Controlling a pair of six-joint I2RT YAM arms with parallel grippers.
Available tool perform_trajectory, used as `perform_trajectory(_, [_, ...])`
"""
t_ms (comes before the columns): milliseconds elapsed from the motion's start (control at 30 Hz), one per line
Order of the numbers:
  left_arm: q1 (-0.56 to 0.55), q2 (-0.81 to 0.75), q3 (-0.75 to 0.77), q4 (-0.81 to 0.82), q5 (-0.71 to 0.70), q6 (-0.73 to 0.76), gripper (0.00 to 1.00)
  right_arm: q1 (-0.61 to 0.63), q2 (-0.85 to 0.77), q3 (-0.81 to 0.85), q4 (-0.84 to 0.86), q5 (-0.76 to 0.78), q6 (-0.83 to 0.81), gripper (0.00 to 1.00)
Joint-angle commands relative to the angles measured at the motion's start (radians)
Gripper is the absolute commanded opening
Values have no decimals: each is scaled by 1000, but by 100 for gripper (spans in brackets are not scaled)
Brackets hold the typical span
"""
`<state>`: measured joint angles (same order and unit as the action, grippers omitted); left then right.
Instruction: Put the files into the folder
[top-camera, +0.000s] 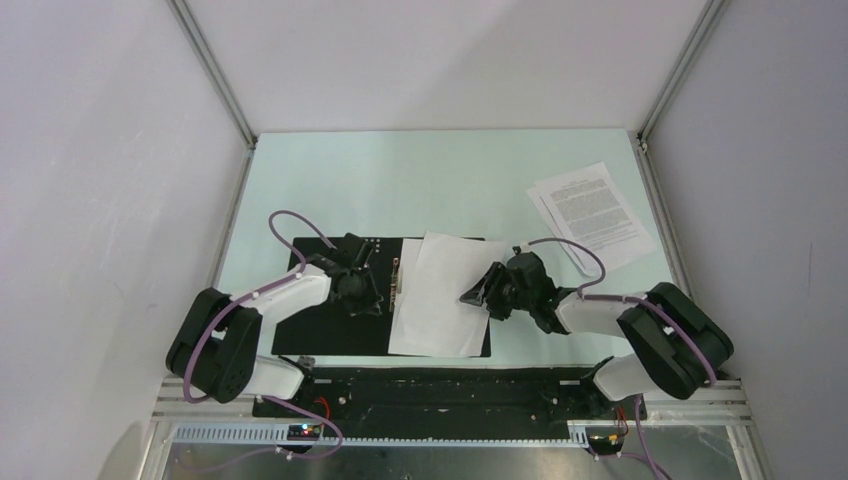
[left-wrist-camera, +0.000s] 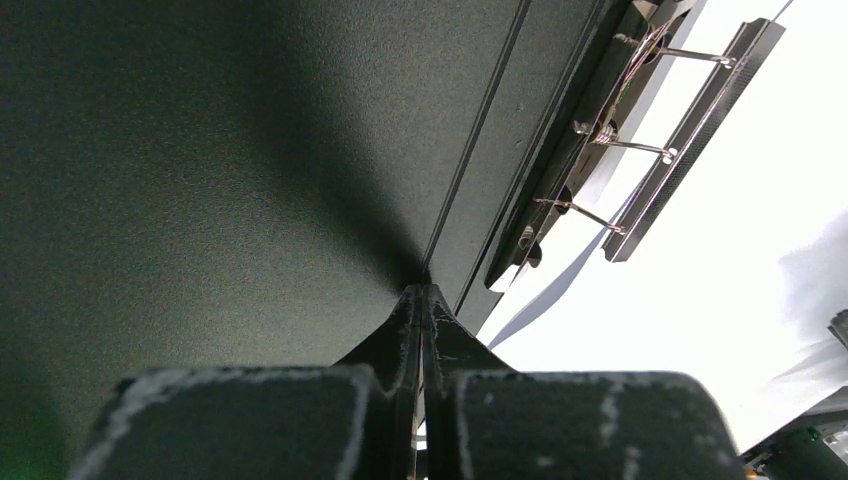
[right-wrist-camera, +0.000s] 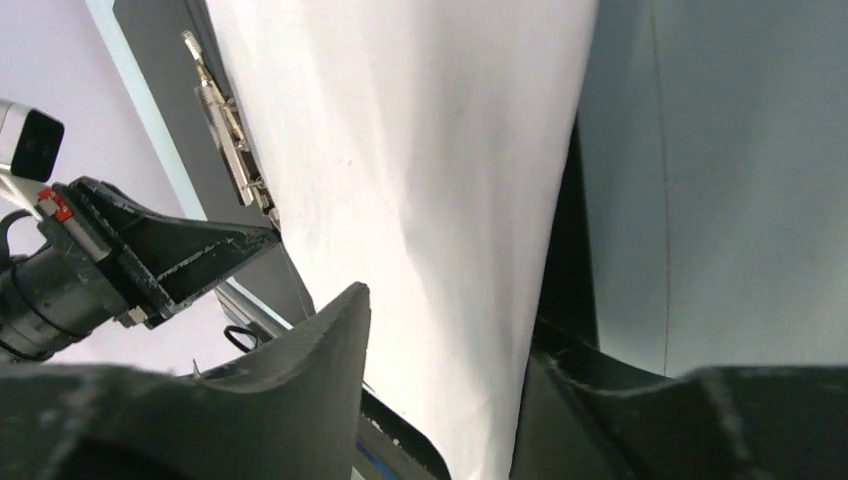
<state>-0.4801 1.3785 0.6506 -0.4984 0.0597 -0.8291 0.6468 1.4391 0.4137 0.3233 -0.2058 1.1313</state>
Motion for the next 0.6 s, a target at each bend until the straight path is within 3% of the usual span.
perform_trajectory(0, [-8, 39, -33, 8, -33, 14, 0, 5, -66, 22, -112, 75, -73, 55])
perform_trajectory(100, [-8, 41, -29, 8, -35, 18, 0, 2, -92, 30, -166, 110, -101, 69])
perform_trajectory(267, [-7, 50, -22, 8, -32, 29, 0, -19, -103, 31, -244, 163, -136, 81])
perform_trajectory(567, [-6, 58, -10, 6, -28, 50, 0, -138, 6, 81, -192, 152, -227, 86])
